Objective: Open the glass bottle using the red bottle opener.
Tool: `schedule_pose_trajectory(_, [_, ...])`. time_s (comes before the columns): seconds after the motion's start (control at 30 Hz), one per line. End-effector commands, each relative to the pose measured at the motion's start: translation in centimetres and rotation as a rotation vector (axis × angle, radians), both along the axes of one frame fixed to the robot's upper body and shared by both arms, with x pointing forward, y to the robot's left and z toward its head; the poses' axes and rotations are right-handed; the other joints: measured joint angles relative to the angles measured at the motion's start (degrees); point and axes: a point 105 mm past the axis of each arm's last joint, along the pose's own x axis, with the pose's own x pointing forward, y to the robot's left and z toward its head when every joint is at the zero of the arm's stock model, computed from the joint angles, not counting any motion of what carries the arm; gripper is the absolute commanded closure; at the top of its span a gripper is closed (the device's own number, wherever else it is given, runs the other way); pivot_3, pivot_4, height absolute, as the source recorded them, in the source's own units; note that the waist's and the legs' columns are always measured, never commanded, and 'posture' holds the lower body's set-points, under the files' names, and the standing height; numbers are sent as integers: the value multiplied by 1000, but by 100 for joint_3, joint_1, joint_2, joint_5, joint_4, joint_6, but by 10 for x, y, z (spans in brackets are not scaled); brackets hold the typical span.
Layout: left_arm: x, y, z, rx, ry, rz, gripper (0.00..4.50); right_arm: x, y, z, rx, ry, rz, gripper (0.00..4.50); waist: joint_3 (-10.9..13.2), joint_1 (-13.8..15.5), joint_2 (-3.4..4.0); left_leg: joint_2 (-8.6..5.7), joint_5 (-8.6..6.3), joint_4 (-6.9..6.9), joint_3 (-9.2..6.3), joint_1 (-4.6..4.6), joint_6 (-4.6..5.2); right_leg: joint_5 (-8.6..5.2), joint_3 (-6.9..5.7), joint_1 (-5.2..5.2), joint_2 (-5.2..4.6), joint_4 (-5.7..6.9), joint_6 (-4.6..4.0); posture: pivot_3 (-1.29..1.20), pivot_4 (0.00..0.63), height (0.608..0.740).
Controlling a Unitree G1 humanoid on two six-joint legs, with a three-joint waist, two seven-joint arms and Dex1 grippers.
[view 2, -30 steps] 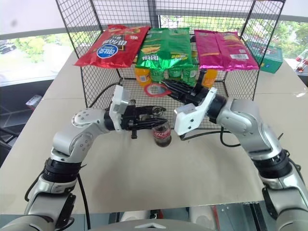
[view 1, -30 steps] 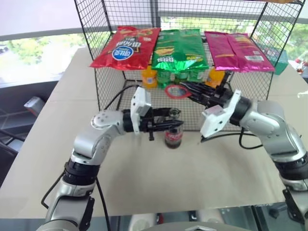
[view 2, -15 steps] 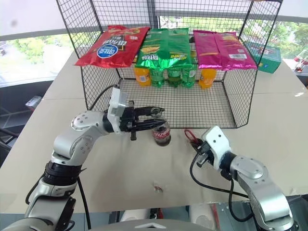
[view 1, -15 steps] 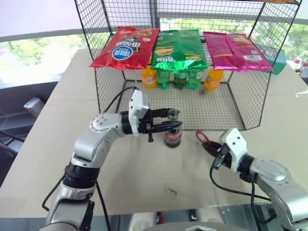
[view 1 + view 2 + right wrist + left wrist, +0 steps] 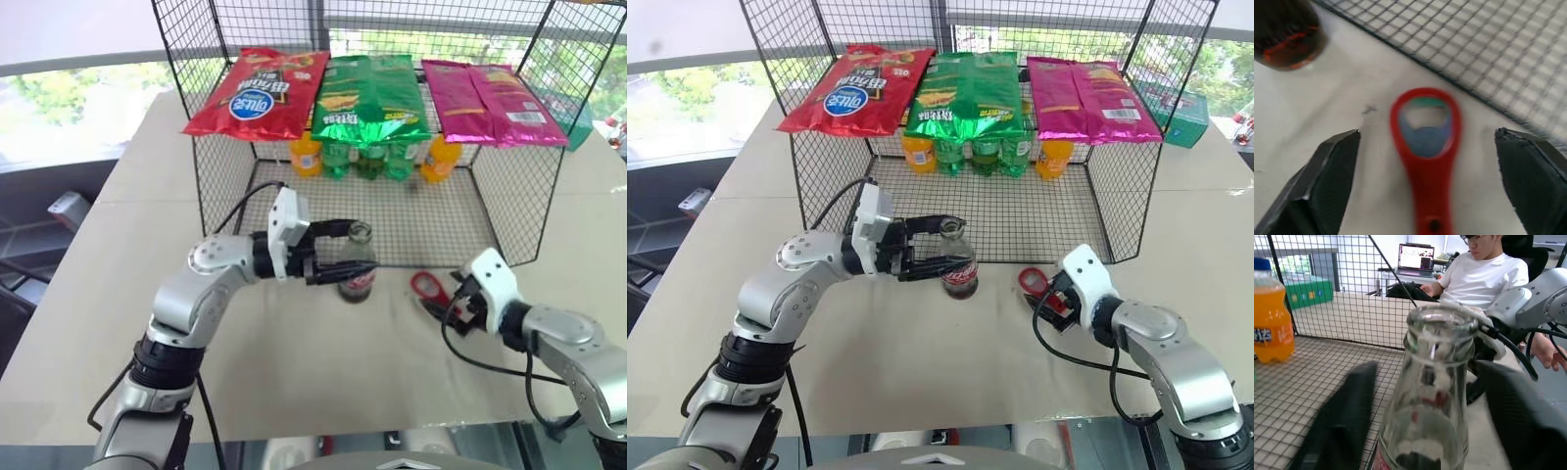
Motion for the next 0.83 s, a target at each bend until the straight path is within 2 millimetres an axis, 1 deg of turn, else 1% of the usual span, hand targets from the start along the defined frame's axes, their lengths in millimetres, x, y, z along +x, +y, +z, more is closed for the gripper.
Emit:
schedule_pose_trajectory(0.03, [-8,5,14,-48,-57,8,74,0,-4,14,14,-75,22,0,2,0,2,0,0,0,-2,0,0,0,-2,0,0,0,1,0,150,740])
schedule_pose_trajectory(0.13, [-11,12,20,-87,-75,39,74,0,-8,19,-10,-127,37,0,6,-3,4,1,0,0,-4,-1,0,2,-2,0,1,0,3,0,150,740])
schedule_pose_trajectory(0.23, [-13,24,26,-126,-79,92,74,0,-11,25,-14,-197,54,0,8,-1,2,1,0,1,-4,-1,0,2,-3,1,0,0,4,0,150,740])
schedule_pose_trajectory(0.3, [-17,37,26,-135,-59,143,74,-2,-12,31,-35,-267,85,0,8,-9,4,2,0,1,-4,0,0,1,-3,1,0,1,2,0,150,740])
schedule_pose_trajectory(0.37, [-22,50,27,-174,-36,211,74,-2,-19,35,16,-297,46,0,9,-18,5,6,0,0,-3,3,0,2,0,1,0,2,3,0,150,740])
schedule_pose_trajectory(0.4, [-22,58,27,-198,-38,279,74,-5,-20,35,30,-307,64,0,9,-17,5,13,0,0,-3,2,0,2,0,1,0,2,4,0,150,740])
schedule_pose_trajectory(0.5, [-21,82,11,-220,3,485,74,-12,-29,25,-13,-336,70,0,9,4,5,20,0,0,-2,3,0,4,-1,3,-2,0,7,0,150,740])
schedule_pose_trajectory(0.53, [-23,88,3,-219,15,537,74,-13,-34,22,-18,-345,49,0,9,13,5,20,0,0,-2,4,0,3,-2,5,-3,0,6,0,150,740])
schedule_pose_trajectory(0.63, [-31,113,-27,-205,71,713,74,-26,-49,6,-16,-313,44,0,10,33,3,19,0,1,6,8,0,-7,3,7,-5,1,-13,0,150,740])
schedule_pose_trajectory(0.7, [-37,121,-38,-182,73,758,74,-33,-58,-2,-39,-296,42,0,11,43,2,19,0,2,7,9,0,-8,3,7,-5,1,-15,0,150,740])
schedule_pose_trajectory(0.77, [-45,131,-56,-136,109,810,74,-39,-77,-10,-62,-264,8,0,10,50,4,20,0,2,11,14,0,-8,5,8,-6,2,-15,0,150,740])
schedule_pose_trajectory(0.83, [-51,132,-65,-99,126,814,74,-42,-90,-13,-86,-255,-10,0,9,50,6,22,0,4,21,25,-1,-7,13,11,-6,4,-15,0,150,740])
